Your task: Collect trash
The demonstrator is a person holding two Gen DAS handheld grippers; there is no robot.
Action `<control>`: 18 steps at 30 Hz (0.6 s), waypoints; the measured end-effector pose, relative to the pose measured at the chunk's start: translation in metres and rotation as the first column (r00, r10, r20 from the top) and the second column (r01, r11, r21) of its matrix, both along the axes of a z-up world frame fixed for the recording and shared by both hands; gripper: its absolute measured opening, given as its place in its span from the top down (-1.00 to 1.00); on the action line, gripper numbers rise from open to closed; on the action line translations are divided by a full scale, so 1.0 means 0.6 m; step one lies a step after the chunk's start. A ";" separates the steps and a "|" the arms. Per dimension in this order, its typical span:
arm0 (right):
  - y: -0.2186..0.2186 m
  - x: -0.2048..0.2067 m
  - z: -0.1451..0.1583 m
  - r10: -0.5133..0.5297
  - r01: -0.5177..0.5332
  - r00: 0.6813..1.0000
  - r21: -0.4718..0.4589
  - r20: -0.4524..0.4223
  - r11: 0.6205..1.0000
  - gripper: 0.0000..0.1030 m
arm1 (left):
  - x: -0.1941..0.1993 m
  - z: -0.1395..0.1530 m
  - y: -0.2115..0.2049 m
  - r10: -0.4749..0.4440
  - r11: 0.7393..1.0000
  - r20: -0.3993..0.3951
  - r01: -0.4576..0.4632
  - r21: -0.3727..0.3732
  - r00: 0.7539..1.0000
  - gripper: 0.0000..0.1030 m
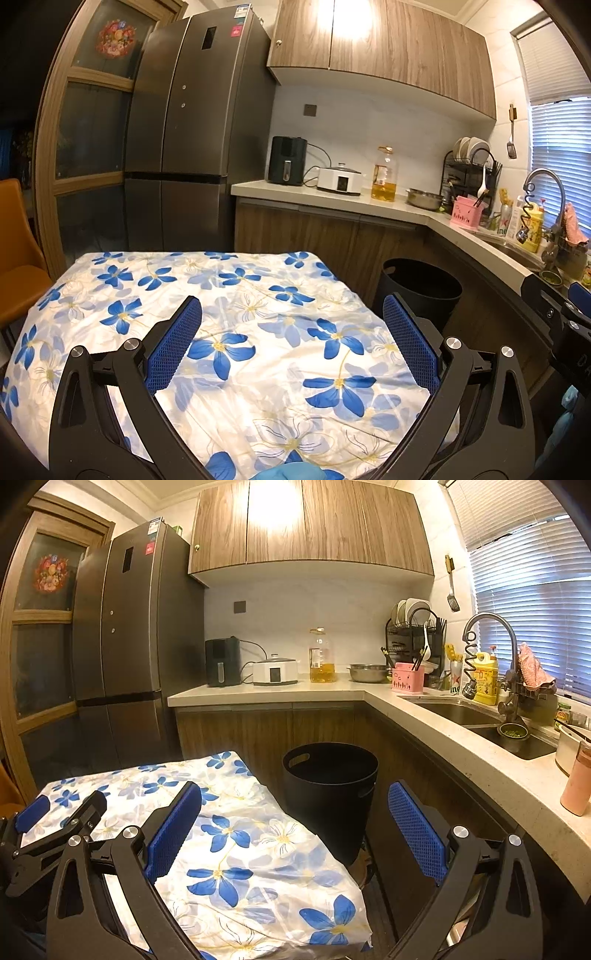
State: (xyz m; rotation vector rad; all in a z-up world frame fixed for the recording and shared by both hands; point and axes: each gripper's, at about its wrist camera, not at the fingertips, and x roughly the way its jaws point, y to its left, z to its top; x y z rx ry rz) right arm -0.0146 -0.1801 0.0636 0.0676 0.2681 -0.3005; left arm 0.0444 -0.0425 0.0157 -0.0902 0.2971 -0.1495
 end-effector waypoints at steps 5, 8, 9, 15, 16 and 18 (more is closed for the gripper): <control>0.006 -0.002 0.001 0.005 -0.005 1.000 -0.003 0.002 1.000 -0.89 | -0.003 0.000 0.002 -0.004 1.000 0.002 0.004 -0.005 1.000 -0.88; 0.009 -0.003 0.001 0.008 -0.008 1.000 -0.004 0.003 1.000 -0.89 | -0.007 0.003 0.003 -0.005 1.000 0.006 0.005 -0.005 1.000 -0.88; 0.009 -0.004 0.001 0.006 -0.006 1.000 -0.005 0.003 1.000 -0.89 | -0.007 0.004 0.003 -0.005 1.000 0.006 0.005 -0.005 1.000 -0.88; 0.009 -0.004 0.001 0.009 -0.009 1.000 -0.004 0.004 1.000 -0.89 | -0.007 0.004 0.003 -0.004 1.000 0.007 0.004 -0.006 1.000 -0.88; 0.010 -0.005 0.001 0.009 -0.009 1.000 -0.004 0.007 1.000 -0.89 | -0.009 0.005 0.004 -0.002 1.000 0.007 0.002 -0.006 1.000 -0.88; 0.010 -0.006 0.001 0.010 -0.010 1.000 -0.004 0.010 1.000 -0.89 | -0.011 0.007 0.005 0.000 1.000 0.008 0.000 -0.008 1.000 -0.88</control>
